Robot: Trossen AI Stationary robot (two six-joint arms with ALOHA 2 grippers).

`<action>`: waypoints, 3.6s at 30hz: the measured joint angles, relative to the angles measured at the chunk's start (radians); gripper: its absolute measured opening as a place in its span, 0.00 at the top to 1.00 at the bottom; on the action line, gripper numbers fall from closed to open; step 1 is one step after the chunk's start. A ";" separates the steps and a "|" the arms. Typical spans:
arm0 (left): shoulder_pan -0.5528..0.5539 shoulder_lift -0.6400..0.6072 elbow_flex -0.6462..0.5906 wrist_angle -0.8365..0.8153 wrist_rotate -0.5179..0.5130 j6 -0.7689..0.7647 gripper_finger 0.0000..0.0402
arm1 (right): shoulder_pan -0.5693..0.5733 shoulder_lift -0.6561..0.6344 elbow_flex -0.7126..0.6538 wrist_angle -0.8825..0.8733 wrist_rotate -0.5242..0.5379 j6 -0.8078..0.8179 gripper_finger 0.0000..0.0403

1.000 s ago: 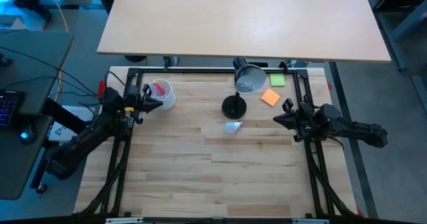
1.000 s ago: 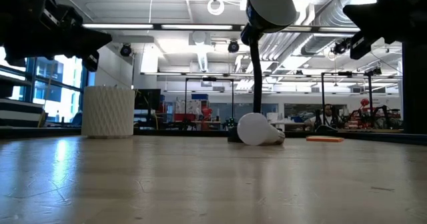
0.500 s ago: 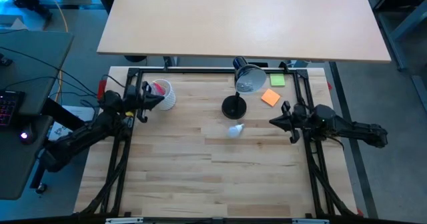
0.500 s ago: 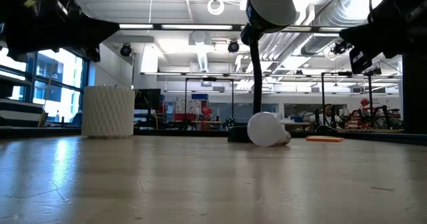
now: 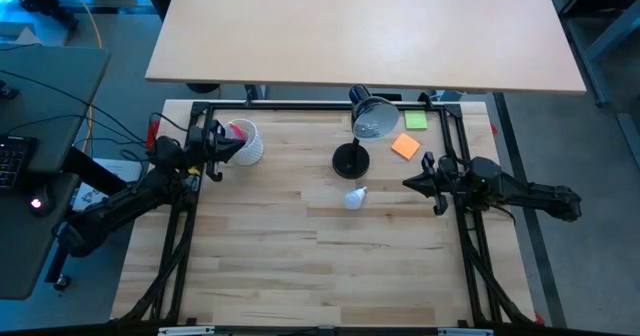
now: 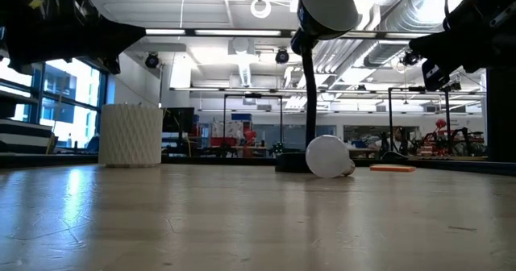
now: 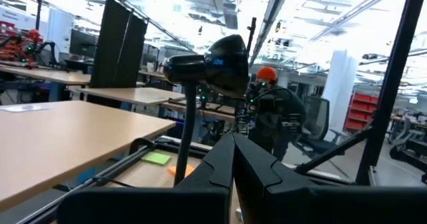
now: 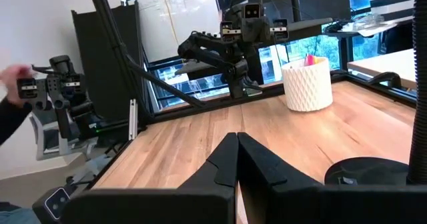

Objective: Screw lightbulb
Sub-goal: Return to Home Position

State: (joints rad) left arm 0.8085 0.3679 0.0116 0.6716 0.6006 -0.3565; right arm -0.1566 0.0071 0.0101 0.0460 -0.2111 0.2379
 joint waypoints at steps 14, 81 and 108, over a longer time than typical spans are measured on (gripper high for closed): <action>-0.207 -0.212 0.000 -0.127 -0.064 -0.055 1.00 | 0.000 0.005 0.000 0.000 0.001 0.000 1.00; -0.649 -0.364 0.001 -0.646 -0.738 0.334 0.99 | 0.211 -0.007 0.000 -0.030 0.225 -0.325 1.00; -0.649 -0.364 0.001 -0.646 -0.738 0.334 0.99 | 0.201 -0.002 0.000 -0.028 0.222 -0.291 1.00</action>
State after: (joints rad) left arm 0.1600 0.0040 0.0124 0.0254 -0.1371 -0.0223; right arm 0.0448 0.0055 0.0097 0.0177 0.0105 -0.0528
